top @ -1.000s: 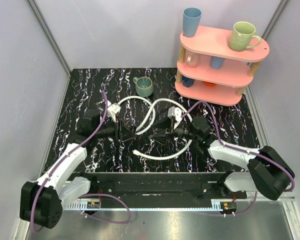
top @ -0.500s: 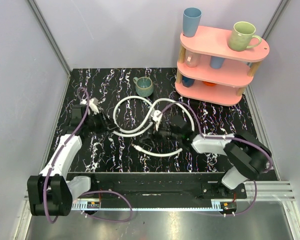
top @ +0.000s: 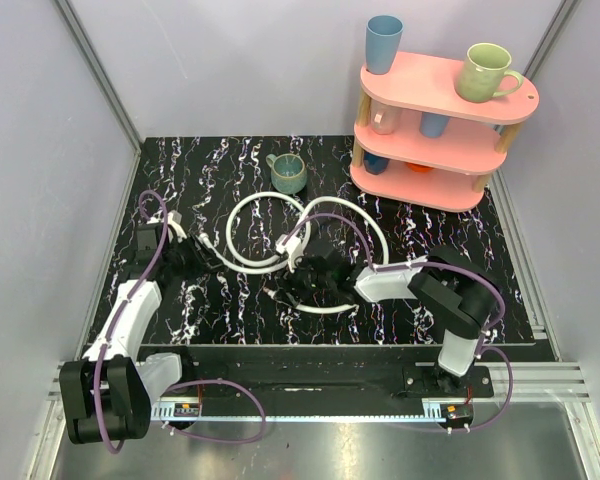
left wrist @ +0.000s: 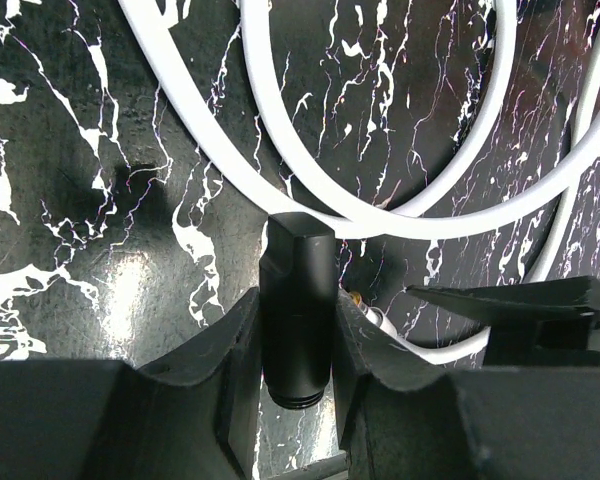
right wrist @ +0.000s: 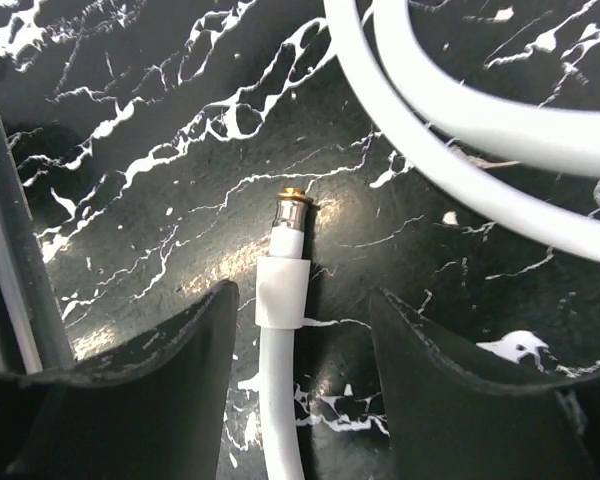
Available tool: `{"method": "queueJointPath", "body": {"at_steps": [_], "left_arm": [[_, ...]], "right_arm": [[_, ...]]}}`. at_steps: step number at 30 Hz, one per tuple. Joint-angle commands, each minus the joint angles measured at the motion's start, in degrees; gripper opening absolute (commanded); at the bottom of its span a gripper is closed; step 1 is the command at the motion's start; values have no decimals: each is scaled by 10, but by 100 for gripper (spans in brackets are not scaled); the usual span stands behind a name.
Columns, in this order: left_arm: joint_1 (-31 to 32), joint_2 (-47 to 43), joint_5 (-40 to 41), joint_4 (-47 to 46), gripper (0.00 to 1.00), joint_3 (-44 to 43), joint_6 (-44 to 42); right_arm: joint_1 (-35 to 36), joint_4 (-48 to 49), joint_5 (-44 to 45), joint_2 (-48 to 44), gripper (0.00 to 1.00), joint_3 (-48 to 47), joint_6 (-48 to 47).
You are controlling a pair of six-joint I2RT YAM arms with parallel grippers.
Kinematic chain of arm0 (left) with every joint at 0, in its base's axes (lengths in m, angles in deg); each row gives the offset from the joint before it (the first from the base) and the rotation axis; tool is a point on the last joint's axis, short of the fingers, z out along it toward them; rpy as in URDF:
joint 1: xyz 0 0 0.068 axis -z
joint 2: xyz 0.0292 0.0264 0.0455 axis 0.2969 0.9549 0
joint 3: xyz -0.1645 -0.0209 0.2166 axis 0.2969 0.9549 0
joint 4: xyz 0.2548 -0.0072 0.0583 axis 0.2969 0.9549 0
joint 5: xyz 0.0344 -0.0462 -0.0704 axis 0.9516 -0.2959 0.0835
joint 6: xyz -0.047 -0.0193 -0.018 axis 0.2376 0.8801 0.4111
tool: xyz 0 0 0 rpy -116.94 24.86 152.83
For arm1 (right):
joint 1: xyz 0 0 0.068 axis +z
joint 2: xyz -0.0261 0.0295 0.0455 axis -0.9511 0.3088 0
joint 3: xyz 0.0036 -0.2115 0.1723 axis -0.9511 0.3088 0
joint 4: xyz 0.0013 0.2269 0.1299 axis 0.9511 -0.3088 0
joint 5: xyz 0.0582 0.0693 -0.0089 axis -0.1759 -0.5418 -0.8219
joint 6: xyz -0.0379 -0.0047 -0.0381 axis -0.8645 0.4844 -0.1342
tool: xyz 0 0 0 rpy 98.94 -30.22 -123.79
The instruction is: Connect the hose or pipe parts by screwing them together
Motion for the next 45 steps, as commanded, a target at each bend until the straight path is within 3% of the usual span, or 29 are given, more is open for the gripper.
{"method": "queueJointPath", "body": {"at_steps": [1, 19, 22, 45], "left_arm": [[-1, -2, -20, -39, 0, 2, 19], [-2, 5, -96, -49, 0, -1, 29], [-1, 4, -95, -37, 0, -7, 27], [-1, 10, -125, -49, 0, 13, 41]], "right_arm": [[22, -18, 47, 12, 62, -19, -12], [38, 12, 54, 38, 54, -12, -1], [38, 8, 57, 40, 48, -15, -2], [62, -26, 114, 20, 45, -4, -5]]}}
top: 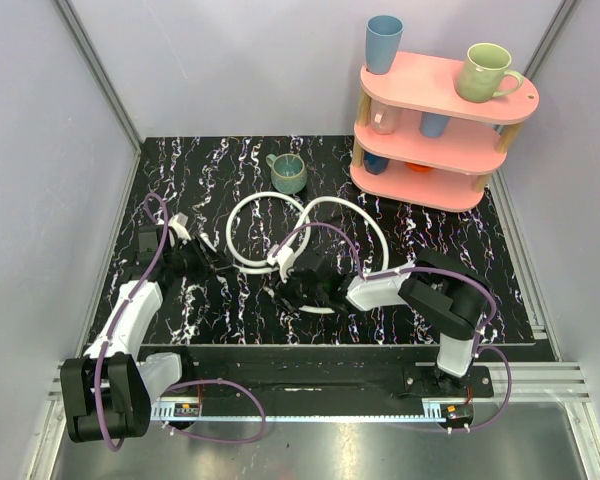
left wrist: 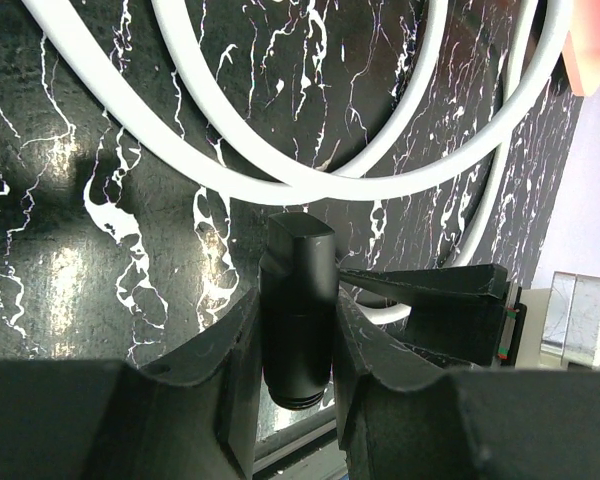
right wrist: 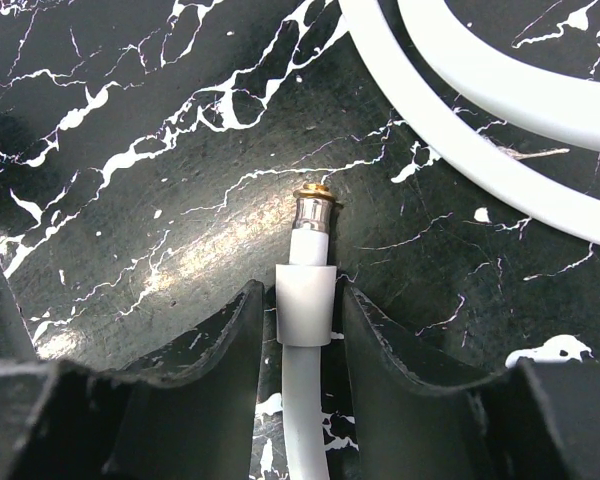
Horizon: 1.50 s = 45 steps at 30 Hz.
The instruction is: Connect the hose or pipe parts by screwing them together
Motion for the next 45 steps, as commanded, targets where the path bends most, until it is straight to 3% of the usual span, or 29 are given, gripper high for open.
{"method": "queueJointPath", "body": {"at_steps": [1, 19, 22, 26, 28, 32, 35, 38, 41, 45], "left_arm": [[-2, 6, -31, -32, 0, -3, 11], [-1, 20, -33, -29, 0, -9, 6], [-1, 23, -33, -33, 0, -6, 6], [-1, 20, -32, -34, 0, 0, 6], [0, 18, -29, -28, 0, 1, 6], [25, -14, -2, 50, 0, -49, 13], [44, -56, 59, 110, 0, -112, 13], [58, -87, 71, 126, 0, -153, 30], [66, -105, 46, 105, 0, -163, 52], [86, -112, -49, 80, 0, -160, 70]], "right_arm": [[6, -25, 17, -13, 45, 2, -2], [10, -47, 29, -31, 47, 7, -23], [13, -41, 30, -23, 41, 7, -24], [18, -27, 30, -22, 9, 7, -40], [19, -21, 23, -38, 0, 4, -47], [19, -35, 0, -92, 0, -9, -101], [20, 20, -5, -152, 0, 32, -161], [20, 64, -31, -206, 0, 71, -208], [20, 68, -55, -245, 0, 85, -233], [20, 103, -83, -293, 0, 117, -249]]}}
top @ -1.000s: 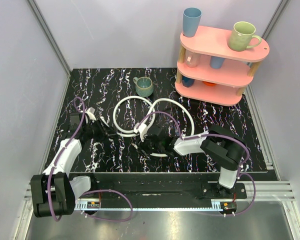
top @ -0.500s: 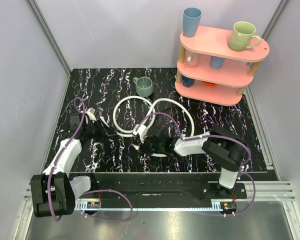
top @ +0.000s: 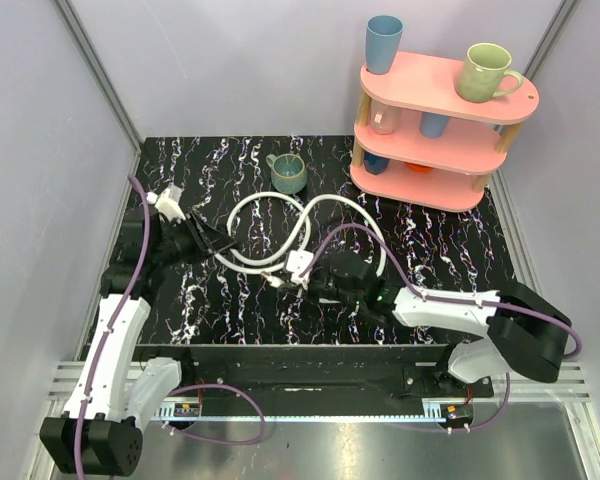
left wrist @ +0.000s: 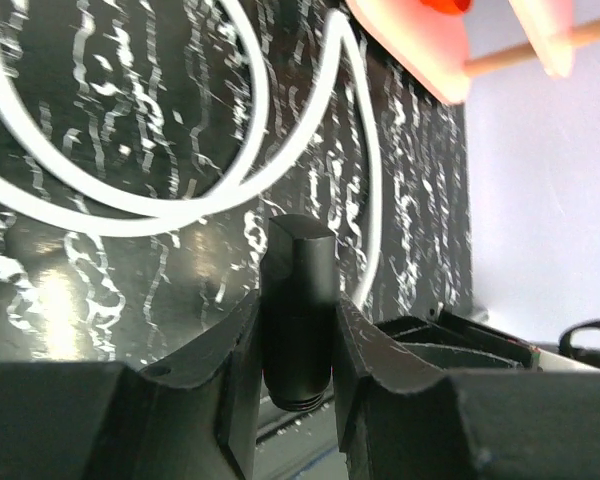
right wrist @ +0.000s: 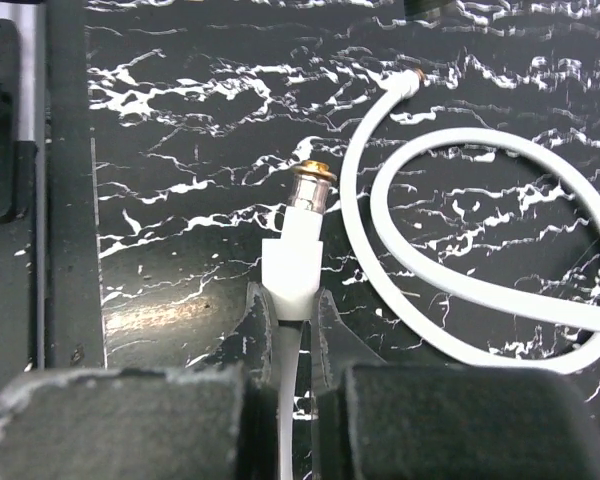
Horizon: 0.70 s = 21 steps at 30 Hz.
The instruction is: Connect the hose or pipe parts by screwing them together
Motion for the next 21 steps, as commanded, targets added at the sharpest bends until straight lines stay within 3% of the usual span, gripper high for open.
{"method": "queueJointPath", "body": {"at_steps": [1, 6, 21], "left_arm": [[24, -5, -100, -31, 0, -7, 35], [53, -19, -174, -48, 0, 0, 41], [89, -26, -240, -58, 0, 29, 22]], "right_arm": [[7, 92, -57, -54, 0, 37, -52], [7, 184, -85, -76, 0, 98, -70], [7, 224, -49, -97, 0, 102, -84]]}}
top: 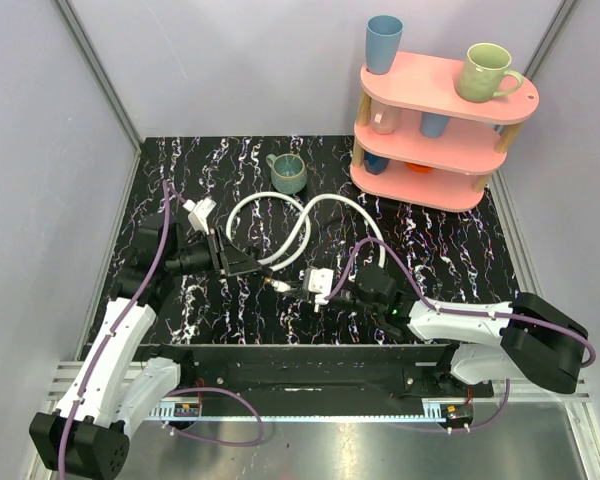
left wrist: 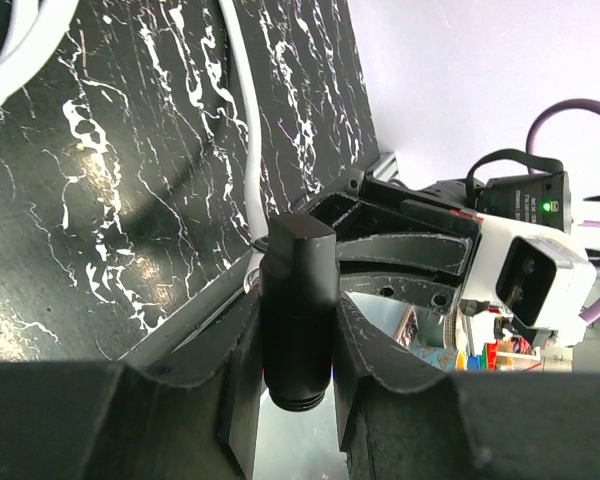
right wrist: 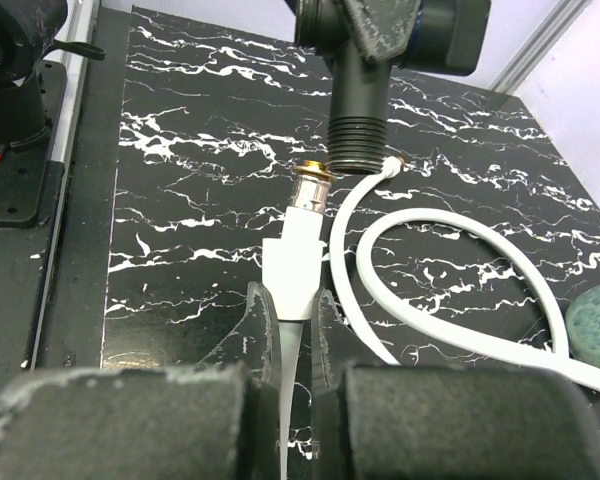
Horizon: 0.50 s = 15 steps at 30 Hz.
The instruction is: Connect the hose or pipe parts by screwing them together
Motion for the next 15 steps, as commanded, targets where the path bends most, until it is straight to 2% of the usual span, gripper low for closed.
{"method": "queueJointPath", "body": {"at_steps": [1, 15], "left_arm": [[4, -8, -53, -35, 0, -5, -8], [4, 5, -56, -1, 0, -30, -39]], "right_arm": [[6, 64, 11, -25, 0, -8, -18], [6, 58, 31, -49, 0, 14, -22]]}}
